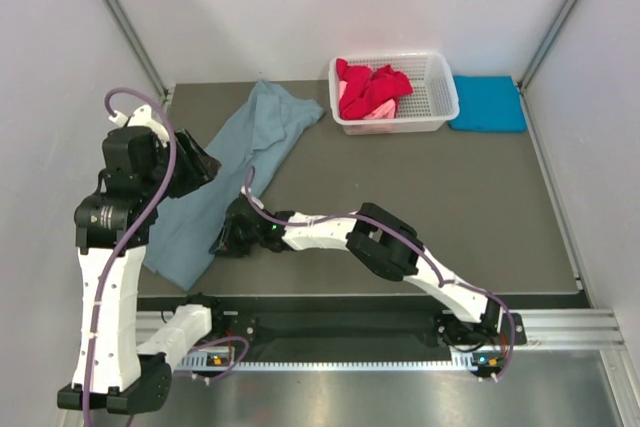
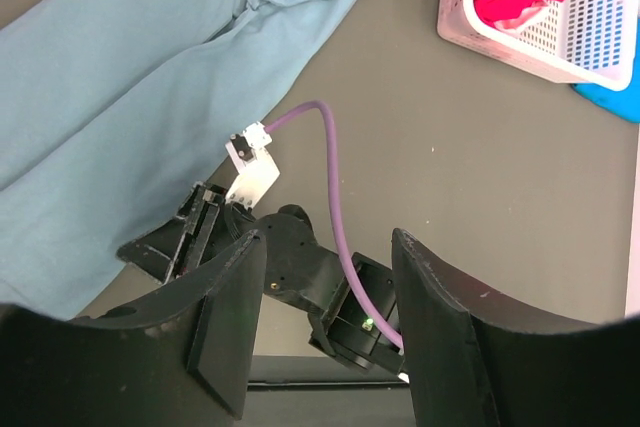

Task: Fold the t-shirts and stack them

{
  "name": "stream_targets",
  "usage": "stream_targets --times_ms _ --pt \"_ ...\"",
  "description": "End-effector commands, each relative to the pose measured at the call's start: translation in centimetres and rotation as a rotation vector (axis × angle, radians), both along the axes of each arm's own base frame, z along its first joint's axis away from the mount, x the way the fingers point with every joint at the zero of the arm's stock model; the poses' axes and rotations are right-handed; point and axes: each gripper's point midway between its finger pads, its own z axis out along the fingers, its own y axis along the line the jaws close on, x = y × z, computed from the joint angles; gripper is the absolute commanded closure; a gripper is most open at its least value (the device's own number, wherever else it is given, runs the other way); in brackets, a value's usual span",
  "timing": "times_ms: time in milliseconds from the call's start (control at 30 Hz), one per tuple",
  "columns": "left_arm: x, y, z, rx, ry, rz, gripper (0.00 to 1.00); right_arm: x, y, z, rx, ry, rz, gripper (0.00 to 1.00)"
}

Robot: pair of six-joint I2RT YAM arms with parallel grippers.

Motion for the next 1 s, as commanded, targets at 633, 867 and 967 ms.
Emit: stream_targets --times_ms 633,867,967 --pt "0.7 -0.6 -0.5 0.002 -0.012 -0.042 0.42 3.2 -20.3 -0.4 -0.295 -0.269 0.166 1.00" --pt "1.6 -1.4 -1.8 -0.031 0.022 -0.071 0.42 0.3 -29.2 -0.3 -0.374 -0.307 0.292 1.00" --pt "1.6 -1.7 -3.0 -0.039 0.054 -0.084 0.42 -1.8 -32.1 -0.6 -0.379 -0.275 0.317 1.00"
